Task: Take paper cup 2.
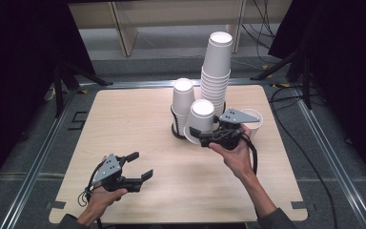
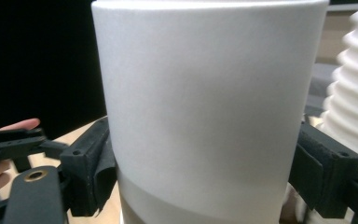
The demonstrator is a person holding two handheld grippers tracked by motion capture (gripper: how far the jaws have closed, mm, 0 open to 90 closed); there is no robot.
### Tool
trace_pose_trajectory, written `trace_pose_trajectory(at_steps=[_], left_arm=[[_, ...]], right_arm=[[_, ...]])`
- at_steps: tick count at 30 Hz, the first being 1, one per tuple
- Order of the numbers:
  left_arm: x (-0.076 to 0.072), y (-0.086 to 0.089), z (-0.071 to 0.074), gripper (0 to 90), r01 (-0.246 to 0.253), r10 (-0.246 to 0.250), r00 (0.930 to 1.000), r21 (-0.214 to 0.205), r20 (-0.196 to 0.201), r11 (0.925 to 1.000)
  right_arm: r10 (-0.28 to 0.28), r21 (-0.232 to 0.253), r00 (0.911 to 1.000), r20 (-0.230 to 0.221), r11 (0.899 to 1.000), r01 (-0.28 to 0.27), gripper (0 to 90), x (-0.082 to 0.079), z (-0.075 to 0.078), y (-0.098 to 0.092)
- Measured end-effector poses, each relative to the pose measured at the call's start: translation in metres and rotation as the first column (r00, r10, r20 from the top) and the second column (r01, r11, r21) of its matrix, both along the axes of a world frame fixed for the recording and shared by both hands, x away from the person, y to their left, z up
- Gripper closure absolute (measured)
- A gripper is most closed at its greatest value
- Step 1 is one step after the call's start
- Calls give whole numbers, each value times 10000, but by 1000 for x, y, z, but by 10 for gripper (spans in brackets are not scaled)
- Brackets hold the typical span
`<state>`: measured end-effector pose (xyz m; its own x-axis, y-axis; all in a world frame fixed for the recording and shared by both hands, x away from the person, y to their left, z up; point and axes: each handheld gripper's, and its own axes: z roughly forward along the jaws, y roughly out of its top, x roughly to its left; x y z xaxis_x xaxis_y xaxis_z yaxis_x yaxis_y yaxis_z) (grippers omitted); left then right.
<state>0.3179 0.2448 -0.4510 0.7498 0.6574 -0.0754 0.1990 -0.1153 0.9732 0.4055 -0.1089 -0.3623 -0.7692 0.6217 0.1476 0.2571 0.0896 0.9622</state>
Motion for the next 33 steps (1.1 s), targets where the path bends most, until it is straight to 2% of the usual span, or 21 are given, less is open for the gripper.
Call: trace_pose_trajectory(at_steps=[1, 2, 3, 5, 9, 11, 14, 15, 16, 18, 19, 20, 22, 24, 27, 28, 29, 30, 31, 32, 33], left_arm=[[0, 0, 0, 145, 5, -5, 10000, -15, -19, 10000], [0, -1, 0, 145, 19, -19, 10000, -26, -36, 10000], [0, -1, 0, 145, 68, -68, 10000, -15, -24, 10000], [0, -1, 0, 145, 95, -95, 10000, 0, -18, 10000], [1, -3, -2, 145, 185, -184, 9998, -172, 73, 9997], [1, -3, -2, 145, 193, -191, 9998, -172, 83, 9997], [1, -3, -2, 145, 174, -172, 9998, -230, 74, 9996], [1, -2, -2, 145, 199, -198, 9998, -132, 85, 9997], [1, -2, -2, 145, 185, -184, 9998, -145, 79, 9997], [1, -2, -2, 145, 178, -178, 9998, -144, 46, 9997], [1, -2, -2, 145, 177, -176, 9998, -165, 38, 9997], [1, -2, -2, 145, 176, -175, 9998, -165, 38, 9997], [1, -2, -2, 145, 196, -195, 9998, -164, 40, 9997], [0, -2, -1, 145, 136, -136, 9999, 51, -59, 9999], [0, -2, -1, 145, 134, -134, 9999, 49, -55, 9999], [0, -2, -1, 145, 110, -109, 9999, 50, -78, 9999], [0, -2, -1, 145, 108, -108, 9999, 50, -84, 9999], [0, -2, -1, 145, 117, -117, 9999, 50, -88, 9999], [1, -2, -2, 145, 139, -139, 9999, -13, -56, 9999], [2, -3, -3, 145, 227, -227, 9997, -146, 41, 9996], [1, -2, -2, 145, 156, -155, 9999, 36, -52, 9999]], right_arm=[[163, 130, 9996, -234, 9998, -160, 188, -1, -2, 3], [199, 134, 9997, -142, 9997, -197, 188, -1, -4, 5], [274, 52, 9992, -287, 9996, -273, 188, -2, -6, 8], [479, -28, 9988, -115, 9988, -480, 188, -2, -9, 12], [851, 45, 9957, -374, 9964, -850, 188, -6, -14, 22], [1012, 75, 9947, -198, 9949, -1010, 188, -6, -16, 25], [1293, 38, 9914, -178, 9916, -1293, 188, -9, -19, 33], [1448, 200, 9885, -437, 9894, -1441, 188, -11, -20, 37], [1584, 110, 9856, -595, 9874, -1580, 188, -12, -20, 39], [1836, 33, 9818, -493, 9830, -1837, 188, -14, -21, 44], [1858, -50, 9808, -592, 9825, -1864, 188, -16, -21, 46], [1942, -136, 9799, -447, 9807, -1950, 188, -15, -22, 48], [2095, -41, 9763, -545, 9777, -2101, 188, -17, -24, 52], [2198, -102, 9726, -758, 9752, -2211, 188, -18, -25, 53], [2154, -150, 9759, -339, 9763, -2160, 188, -17, -28, 56], [2306, -56, 9716, -528, 9729, -2312, 188, -18, -28, 57], [2226, -209, 9737, -478, 9744, -2238, 188, -18, -28, 57], [2342, -64, 9706, -563, 9720, -2349, 188, -18, -30, 59], [2248, -295, 9731, -503, 9736, -2264, 188, -18, -30, 59], [2429, -73, 9678, -664, 9698, -2439, 188, -18, -31, 61], [2389, -88, 9688, -654, 9707, -2400, 188, -19, -32, 61]])
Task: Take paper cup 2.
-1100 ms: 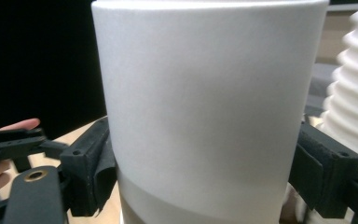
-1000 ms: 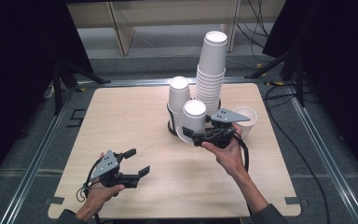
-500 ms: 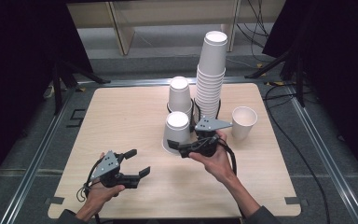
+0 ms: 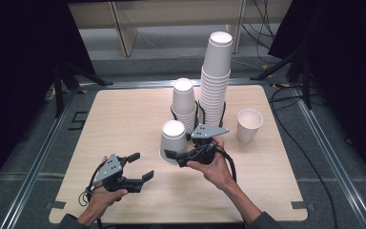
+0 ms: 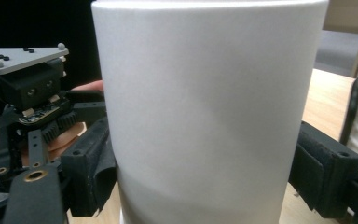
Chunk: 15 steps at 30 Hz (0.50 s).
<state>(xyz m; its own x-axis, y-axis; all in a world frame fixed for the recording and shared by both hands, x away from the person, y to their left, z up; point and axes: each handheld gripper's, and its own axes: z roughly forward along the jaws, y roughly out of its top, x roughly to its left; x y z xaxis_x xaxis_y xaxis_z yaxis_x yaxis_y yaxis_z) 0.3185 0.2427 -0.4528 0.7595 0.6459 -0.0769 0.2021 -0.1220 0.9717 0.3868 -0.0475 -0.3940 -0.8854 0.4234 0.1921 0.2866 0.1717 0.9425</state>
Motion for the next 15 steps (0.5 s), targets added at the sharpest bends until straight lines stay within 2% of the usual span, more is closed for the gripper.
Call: trace_pose_trajectory(at_steps=[1, 2, 3, 4, 5, 7, 8, 10, 11, 12, 13, 14, 15], left_arm=[[0, 0, 0, 145, -26, 26, 10000, 31, -52, 10000], [0, 0, 0, 145, -23, 23, 10000, 35, -56, 10000], [0, 0, 0, 145, -13, 13, 10000, 51, -44, 10000], [-1, 0, 0, 145, -31, 31, 10000, 80, -51, 10000], [0, 0, 0, 145, -24, 24, 10000, 47, -43, 10000], [-1, 1, 0, 145, -44, 44, 10000, 7, -48, 10000], [-1, 1, 0, 145, -51, 51, 10000, 0, -45, 10000], [-1, 1, 0, 145, -46, 46, 10000, 21, -39, 10000], [-1, 1, 0, 145, -55, 55, 10000, 22, -49, 10000], [-1, 1, 0, 145, -63, 64, 10000, 21, -53, 10000], [-1, 0, 0, 145, -11, 11, 10000, -92, 4, 10000], [0, -1, 0, 145, 67, -66, 9999, -209, 85, 9998], [-1, 0, 1, 145, -15, 15, 10000, -11, -19, 10000]], right_arm=[[97, 90, 9999, -57, 9999, -97, 188, 0, -1, 1], [39, -5, 10000, 72, 10000, -39, 188, 0, -1, 2], [119, 44, 9999, -53, 9999, -119, 188, -1, -1, 4], [66, -37, 9999, 150, 10000, -65, 188, -1, -2, 4], [192, 47, 9998, -40, 9998, -192, 188, -2, -2, 6], [117, -77, 9998, 154, 9999, -116, 188, -2, -2, 7], [160, -23, 9999, 12, 9999, -160, 188, -3, -2, 8], [121, -197, 9999, 88, 9997, -119, 188, -3, -2, 8], [193, -140, 9998, -111, 9997, -194, 188, -4, -2, 9], [178, -54, 9997, 136, 9998, -178, 188, -3, -3, 9], [184, -71, 9998, 72, 9998, -184, 188, -3, -3, 9], [326, 110, 9993, -206, 9994, -324, 188, -4, -4, 11], [276, 27, 9994, -220, 9996, -275, 188, -5, -3, 11]])
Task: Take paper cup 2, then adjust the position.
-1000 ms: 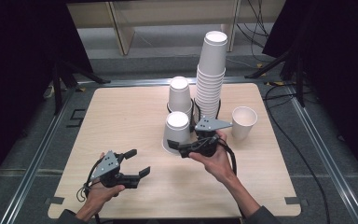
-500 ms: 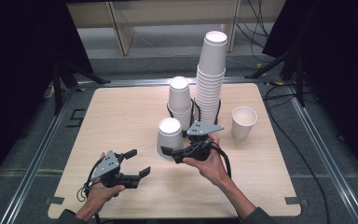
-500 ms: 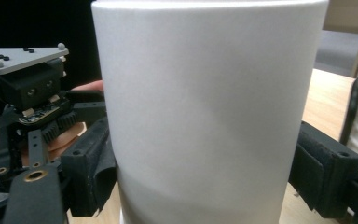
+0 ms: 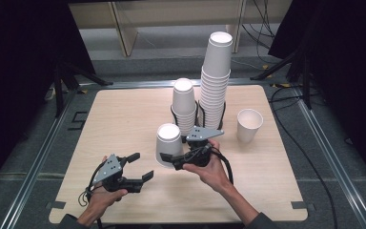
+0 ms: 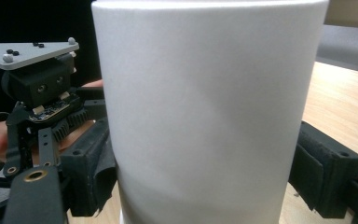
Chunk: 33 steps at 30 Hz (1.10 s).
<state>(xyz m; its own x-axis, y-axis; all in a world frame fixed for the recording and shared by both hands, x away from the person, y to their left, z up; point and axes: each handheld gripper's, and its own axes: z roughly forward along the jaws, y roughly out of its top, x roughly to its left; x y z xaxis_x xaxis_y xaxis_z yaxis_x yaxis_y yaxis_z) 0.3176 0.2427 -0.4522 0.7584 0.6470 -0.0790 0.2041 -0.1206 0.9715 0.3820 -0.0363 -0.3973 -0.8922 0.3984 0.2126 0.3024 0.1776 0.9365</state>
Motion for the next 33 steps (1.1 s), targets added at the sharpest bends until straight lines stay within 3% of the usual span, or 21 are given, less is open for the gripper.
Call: trace_pose_trajectory(at_steps=[1, 3, 4, 12, 18, 21, 25, 27, 33], left_arm=[[0, 0, 0, 145, -3, 3, 10000, 26, -14, 10000], [0, -1, -1, 145, 50, -49, 10000, -143, 58, 9999], [1, -1, -1, 145, 81, -79, 9999, -219, 108, 9997], [0, -1, 0, 145, 67, -67, 10000, 55, 16, 10000], [1, -4, -2, 140, 219, -217, 9997, -179, 113, 9996], [-1, -3, 0, 125, 197, -197, 9998, -2, -13, 9998], [-1, -6, 0, 129, 317, -319, 9995, -185, -72, 9993], [-2, -6, 0, 128, 391, -392, 9992, -105, -46, 9992], [-2, -7, 1, 86, 378, -380, 9993, -258, -72, 9990]], right_arm=[[-28, -53, 9996, 298, 10000, 30, 188, 1, -1, 0], [82, 44, 10000, 29, 10000, -82, 188, 0, -1, 3], [41, -30, 9996, 265, 10000, -40, 188, 0, -1, 3], [116, -66, 9998, 130, 9999, -115, 188, -3, -3, 13], [168, -144, 9998, 47, 9998, -167, 188, -4, -6, 22], [287, -165, 9995, 122, 9995, -285, 188, -5, -8, 25], [305, -204, 9995, -6, 9993, -305, 188, -7, -8, 27], [298, -197, 9994, 189, 9994, -295, 188, -6, -10, 30], [378, -176, 9992, 159, 9991, -375, 189, -9, -15, 40]])
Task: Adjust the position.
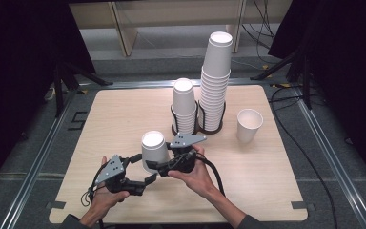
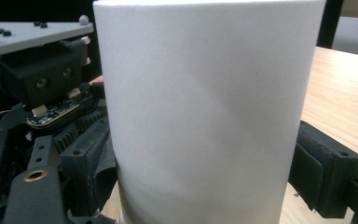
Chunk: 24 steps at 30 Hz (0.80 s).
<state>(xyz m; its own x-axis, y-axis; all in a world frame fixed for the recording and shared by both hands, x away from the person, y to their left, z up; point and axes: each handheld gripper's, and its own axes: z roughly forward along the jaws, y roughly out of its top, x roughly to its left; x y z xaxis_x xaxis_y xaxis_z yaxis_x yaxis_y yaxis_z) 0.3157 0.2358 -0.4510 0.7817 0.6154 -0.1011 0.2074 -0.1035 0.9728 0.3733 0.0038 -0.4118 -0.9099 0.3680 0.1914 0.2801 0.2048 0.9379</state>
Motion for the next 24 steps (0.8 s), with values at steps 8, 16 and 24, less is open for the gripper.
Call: trace_pose_trajectory(at_steps=[8, 16, 24], left_arm=[[2, -2, -2, 0, 121, -121, 9999, -194, -6, 9997], [2, -3, -1, 0, 125, -125, 9999, -190, 37, 9997], [0, -3, 0, 0, 3, -3, 10000, -26, -58, 10000]], right_arm=[[231, 428, 9991, -347, 9989, -216, 189, -8, -3, 13], [357, 524, 9991, -242, 9980, -344, 189, -12, -4, 19], [527, 731, 9974, -500, 9961, -489, 188, -14, -6, 21]])
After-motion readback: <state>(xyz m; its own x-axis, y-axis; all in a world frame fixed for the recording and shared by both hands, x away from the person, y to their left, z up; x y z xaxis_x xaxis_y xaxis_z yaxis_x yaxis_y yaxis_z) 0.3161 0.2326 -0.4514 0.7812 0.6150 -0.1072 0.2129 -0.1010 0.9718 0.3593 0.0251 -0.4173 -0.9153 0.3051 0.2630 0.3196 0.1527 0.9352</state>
